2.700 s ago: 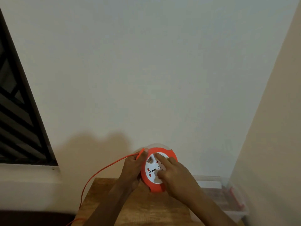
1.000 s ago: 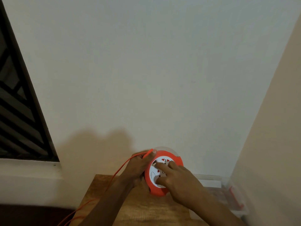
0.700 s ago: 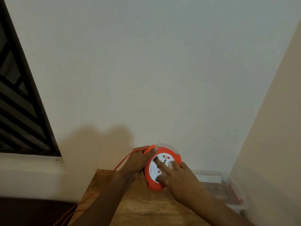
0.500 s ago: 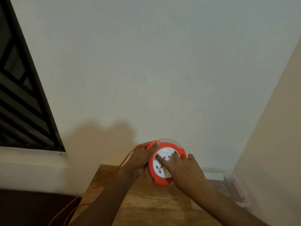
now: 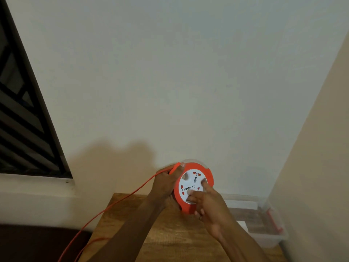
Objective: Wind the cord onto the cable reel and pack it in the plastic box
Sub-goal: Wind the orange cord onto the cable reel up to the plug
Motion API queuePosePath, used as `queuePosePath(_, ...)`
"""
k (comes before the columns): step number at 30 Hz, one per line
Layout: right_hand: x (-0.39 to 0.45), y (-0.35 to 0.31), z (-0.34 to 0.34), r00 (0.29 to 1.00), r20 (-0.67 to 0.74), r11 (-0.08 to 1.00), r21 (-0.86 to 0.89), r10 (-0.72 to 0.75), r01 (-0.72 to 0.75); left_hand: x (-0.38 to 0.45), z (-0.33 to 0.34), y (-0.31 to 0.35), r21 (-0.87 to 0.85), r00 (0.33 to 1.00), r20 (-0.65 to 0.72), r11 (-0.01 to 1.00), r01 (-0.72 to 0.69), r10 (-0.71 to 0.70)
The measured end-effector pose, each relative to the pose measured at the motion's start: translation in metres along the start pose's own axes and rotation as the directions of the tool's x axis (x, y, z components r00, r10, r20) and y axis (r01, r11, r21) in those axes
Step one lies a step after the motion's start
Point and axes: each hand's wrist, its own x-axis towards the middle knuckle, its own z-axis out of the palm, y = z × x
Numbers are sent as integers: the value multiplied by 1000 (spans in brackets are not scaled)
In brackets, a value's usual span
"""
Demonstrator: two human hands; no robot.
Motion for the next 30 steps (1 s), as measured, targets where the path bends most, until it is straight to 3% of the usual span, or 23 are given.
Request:
queuePosePath(2, -3, 2, 1, 999, -7, 993, -112, -50, 49, -3, 0, 2, -33, 999, 39, 999, 15, -14)
queuePosePath(4, -4, 2, -3, 973, -36, 868, -460, -229, 187, -4, -1, 2, -60, 997, 70, 998, 34, -29)
queuePosePath(6, -5, 4, -11, 852, 34, 527, -773, -522, 354, -4, -2, 4, -71, 996, 81, 997, 35, -29)
queuePosePath(8, -4, 2, -19, 683, 272, 133, -868, -678, 478, -2, -3, 5, -59, 995, 94, 998, 30, -25)
queuePosePath(10, 0, -3, -24, 588, 528, -199, -823, -612, 532, -2, -4, 6, -55, 993, 118, 998, 37, -30)
queuePosePath(12, 4, -6, -25, 585, 678, -389, -735, -445, 556, -1, -5, 7, -35, 988, 151, 999, 31, -25)
queuePosePath(15, 9, -9, -28, 627, 719, -492, -680, -301, 543, -1, -5, 8, 23, 980, 196, 999, 25, -29)
queuePosePath(19, 10, -11, -24, 659, 709, -575, -657, -251, 487, 0, -7, 9, 38, 981, 191, 999, 32, -39)
queuePosePath(23, 8, -15, -19, 775, 601, -534, -728, -195, 430, 2, -7, 10, 96, 981, 188, 995, 22, -40)
queuePosePath(25, 9, -17, -18, 831, 525, -464, -792, -184, 397, 3, -6, 6, 114, 983, 172, 992, 49, -69)
queuePosePath(27, 11, -16, -16, 841, 502, -429, -816, -199, 386, 2, -6, 2, 103, 982, 168, 992, 69, -86)
queuePosePath(30, 13, -17, -15, 830, 505, -461, -810, -237, 362, 2, -4, 2, 64, 981, 161, 993, 98, -107)
